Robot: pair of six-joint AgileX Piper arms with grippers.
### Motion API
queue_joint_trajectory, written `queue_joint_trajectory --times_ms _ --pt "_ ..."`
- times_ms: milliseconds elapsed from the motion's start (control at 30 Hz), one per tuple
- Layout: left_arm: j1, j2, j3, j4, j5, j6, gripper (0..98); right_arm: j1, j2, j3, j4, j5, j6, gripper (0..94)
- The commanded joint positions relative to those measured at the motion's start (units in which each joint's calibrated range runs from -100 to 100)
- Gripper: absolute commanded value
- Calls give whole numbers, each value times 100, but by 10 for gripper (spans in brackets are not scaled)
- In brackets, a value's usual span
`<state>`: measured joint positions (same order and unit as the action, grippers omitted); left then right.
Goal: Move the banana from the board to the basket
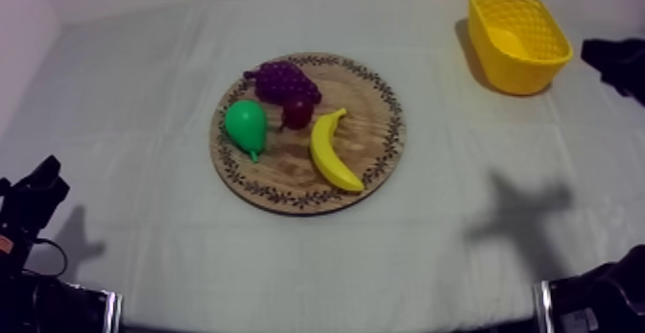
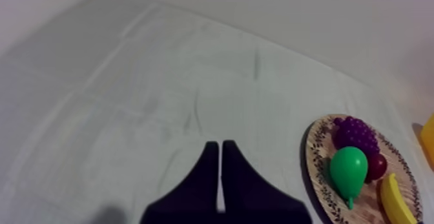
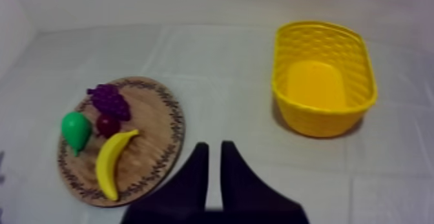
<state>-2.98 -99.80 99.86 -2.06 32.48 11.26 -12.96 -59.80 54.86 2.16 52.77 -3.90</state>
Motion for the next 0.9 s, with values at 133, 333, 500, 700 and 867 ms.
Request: queue_joint_trajectory --times_ms 133,333,500,700,867 --pt "-3 -3 3 -1 2 0 1 -1082 896 -1171 484 606 -716 65" --pt "-3 -3 3 -1 2 0 1 -1971 1492 -1274 851 732 -1245 67" --pt "-3 -3 3 -1 2 0 1 -2471 1883 -1224 951 789 -1469 68" --pt "-3 -3 3 -1 2 -1 1 -2652 2354 -1148 893 672 -1504 70" --pt "-3 -3 3 -1 2 -1 1 -2824 2683 -996 934 519 -1611 74"
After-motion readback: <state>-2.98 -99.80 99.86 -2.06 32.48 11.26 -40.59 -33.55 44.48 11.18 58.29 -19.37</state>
